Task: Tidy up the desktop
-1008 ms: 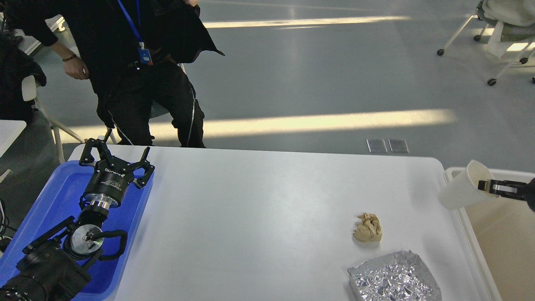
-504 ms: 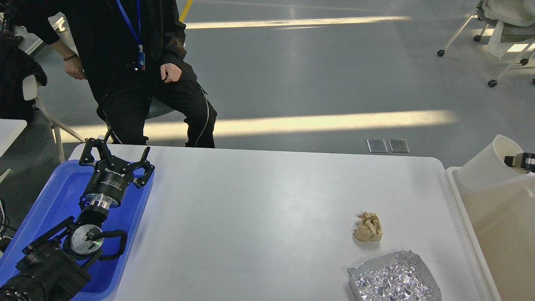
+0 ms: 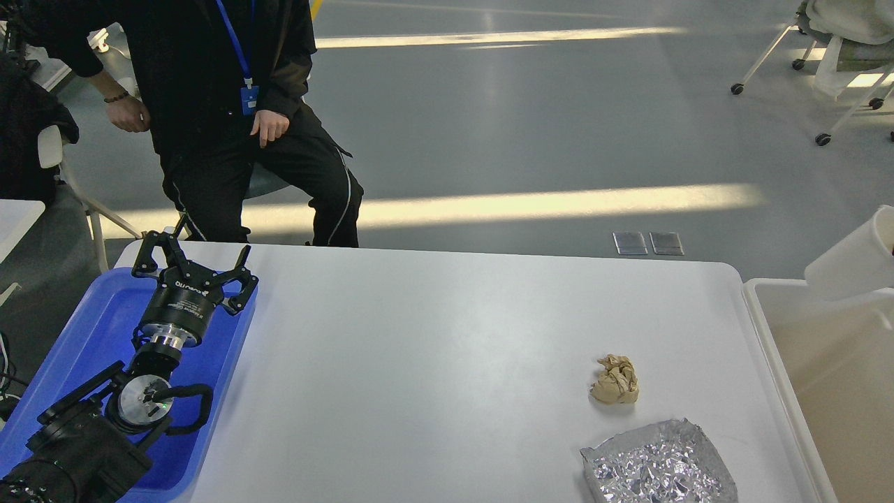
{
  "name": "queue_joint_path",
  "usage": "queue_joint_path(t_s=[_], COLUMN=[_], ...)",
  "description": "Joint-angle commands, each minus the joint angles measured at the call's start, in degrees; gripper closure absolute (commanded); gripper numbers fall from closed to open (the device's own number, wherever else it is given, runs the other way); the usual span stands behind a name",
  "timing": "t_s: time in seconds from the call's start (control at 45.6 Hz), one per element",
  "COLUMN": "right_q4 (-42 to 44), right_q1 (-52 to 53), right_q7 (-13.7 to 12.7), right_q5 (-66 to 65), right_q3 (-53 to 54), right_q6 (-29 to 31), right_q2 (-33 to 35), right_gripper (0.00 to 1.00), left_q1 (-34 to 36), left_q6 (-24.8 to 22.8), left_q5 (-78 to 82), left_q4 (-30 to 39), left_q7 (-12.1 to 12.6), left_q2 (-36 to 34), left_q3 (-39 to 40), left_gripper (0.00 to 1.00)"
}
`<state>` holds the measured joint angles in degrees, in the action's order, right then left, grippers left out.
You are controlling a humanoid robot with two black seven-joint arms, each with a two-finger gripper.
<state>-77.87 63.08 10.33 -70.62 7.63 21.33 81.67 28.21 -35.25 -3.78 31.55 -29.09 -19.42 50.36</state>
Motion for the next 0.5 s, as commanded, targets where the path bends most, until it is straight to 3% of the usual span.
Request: queue_joint_path(t_s=[0.0, 0.285, 0.482], right_q4=[-0.17, 0.61, 8.16], right_q1=[0.38, 0.47, -0.5], right_q7=[-0.57, -0.92, -0.57], right_q5=[-0.14, 1.44, 16.98], right_q3=[0.19, 1.51, -0.25], right_q6=[-0.06, -1.2, -4.01], right_q2=[0.42, 1.73, 2.35], right_gripper=[1.0, 1.0, 1.0], left_q1=[0.0, 0.0, 0.0], left_q6=[0.09, 0.0, 0.0], left_q5=[-0.09, 0.0, 0.0], left_q4=[0.0, 0.0, 0.0], left_q7=[0.0, 0.0, 0.0], left_q2=[0.0, 0.0, 0.0], left_q3=[0.0, 0.0, 0.0], left_gripper=[0.0, 0.0, 0.0])
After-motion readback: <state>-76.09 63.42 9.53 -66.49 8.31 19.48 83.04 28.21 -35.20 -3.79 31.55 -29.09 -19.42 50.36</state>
